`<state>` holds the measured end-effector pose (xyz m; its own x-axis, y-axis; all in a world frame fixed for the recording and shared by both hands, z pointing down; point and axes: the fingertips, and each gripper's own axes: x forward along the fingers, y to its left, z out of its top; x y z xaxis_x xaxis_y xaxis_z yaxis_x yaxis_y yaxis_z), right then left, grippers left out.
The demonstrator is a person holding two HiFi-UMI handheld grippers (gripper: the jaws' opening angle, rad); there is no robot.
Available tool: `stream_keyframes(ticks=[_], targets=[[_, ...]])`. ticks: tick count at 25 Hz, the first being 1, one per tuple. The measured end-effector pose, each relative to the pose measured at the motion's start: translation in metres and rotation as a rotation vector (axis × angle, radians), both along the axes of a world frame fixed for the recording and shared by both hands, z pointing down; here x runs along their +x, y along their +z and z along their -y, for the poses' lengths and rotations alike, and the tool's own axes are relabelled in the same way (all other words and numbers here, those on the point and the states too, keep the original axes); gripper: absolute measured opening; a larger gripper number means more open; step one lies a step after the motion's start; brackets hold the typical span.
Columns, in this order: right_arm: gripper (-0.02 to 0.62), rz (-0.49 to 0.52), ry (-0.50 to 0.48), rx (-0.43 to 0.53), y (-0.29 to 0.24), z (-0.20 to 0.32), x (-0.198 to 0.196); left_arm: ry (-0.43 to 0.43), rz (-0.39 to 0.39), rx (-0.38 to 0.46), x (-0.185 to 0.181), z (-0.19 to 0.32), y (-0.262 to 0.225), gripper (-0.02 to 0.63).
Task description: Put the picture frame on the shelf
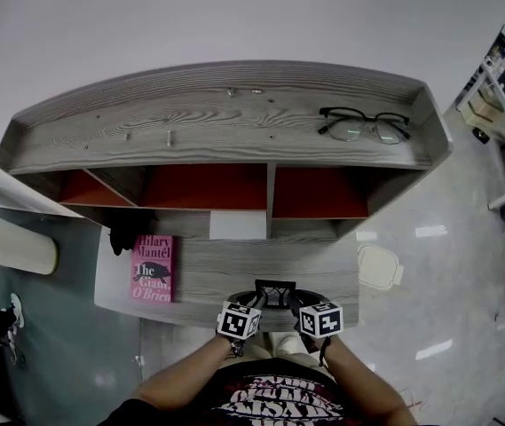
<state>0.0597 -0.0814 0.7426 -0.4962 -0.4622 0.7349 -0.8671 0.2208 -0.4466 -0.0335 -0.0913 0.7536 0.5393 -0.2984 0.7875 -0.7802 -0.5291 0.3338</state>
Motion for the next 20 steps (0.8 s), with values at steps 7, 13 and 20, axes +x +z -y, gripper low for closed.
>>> stream_keyframes(ticks=[7, 13, 20], targets=[[0.109, -0.004, 0.000, 0.058, -0.023, 0.000, 0.005, 0.023, 0.004, 0.075, 0.006, 0.006, -0.020, 0.087], [0.109, -0.021, -0.015, 0.105, -0.040, 0.002, 0.009, 0.013, 0.005, 0.127, 0.011, 0.013, -0.038, 0.087], [0.109, -0.006, -0.006, 0.129, -0.059, 0.004, 0.019, 0.000, -0.004, 0.167, 0.021, 0.013, -0.055, 0.087]])
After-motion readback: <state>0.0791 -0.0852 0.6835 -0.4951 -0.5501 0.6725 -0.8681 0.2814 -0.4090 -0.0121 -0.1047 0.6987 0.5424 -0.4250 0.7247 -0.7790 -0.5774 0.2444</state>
